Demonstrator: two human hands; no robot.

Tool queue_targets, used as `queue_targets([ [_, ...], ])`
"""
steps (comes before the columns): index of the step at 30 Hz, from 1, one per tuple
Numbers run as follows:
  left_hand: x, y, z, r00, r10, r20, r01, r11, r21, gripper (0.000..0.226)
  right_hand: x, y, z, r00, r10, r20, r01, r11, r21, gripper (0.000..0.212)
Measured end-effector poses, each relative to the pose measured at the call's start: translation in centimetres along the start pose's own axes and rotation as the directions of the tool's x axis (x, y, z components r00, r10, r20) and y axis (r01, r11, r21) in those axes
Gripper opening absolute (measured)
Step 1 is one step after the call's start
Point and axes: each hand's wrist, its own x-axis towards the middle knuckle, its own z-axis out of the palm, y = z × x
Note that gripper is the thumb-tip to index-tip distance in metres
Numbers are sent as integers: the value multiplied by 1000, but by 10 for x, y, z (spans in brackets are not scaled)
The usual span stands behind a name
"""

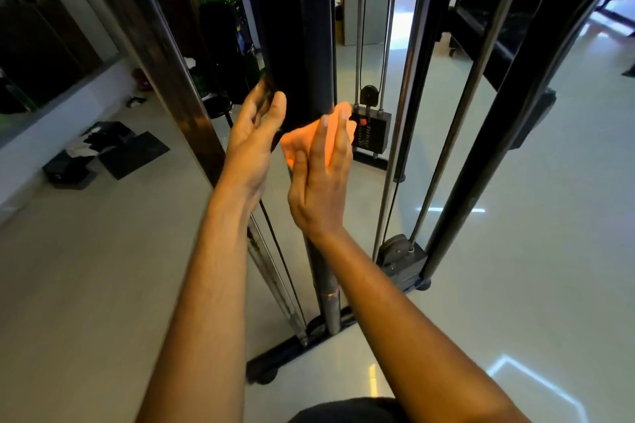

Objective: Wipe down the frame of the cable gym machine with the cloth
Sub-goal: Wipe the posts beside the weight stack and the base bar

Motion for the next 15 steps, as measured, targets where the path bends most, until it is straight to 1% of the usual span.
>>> queue_targets([
  [2,-1,-1,0,1000,-9,-1,9,1000,-11,57,19,-11,-1,998,-23,-57,23,1000,13,71],
  [4,-1,-3,0,1000,-18,-1,18,1000,-4,58,12,-3,3,996,-69,-59,67,997,-44,79],
  [6,-3,-5,0,1000,-21,0,21,1000,4,60,-21,25,6,996,-85,27,88,988,-126,92],
  [8,-4,-9,0,1000,-25,-2,25,1000,12,62,-67,60,5,989,-26,142,54,979,-197,101],
  [10,-6,-12,0,1000,-30,-1,30,1000,10,61,-100,84,1,975,53,214,-8,979,-204,104],
  [11,-6,-13,0,999,-34,-2,34,999,7,59,-107,88,-1,970,70,235,-25,982,-186,101],
  [13,-6,-15,1,999,-36,-6,36,999,10,57,-99,79,-2,965,79,250,-47,990,-134,88],
  [15,-5,-16,1,999,-38,-3,38,999,8,57,-71,58,-2,976,68,208,-51,995,-86,76],
])
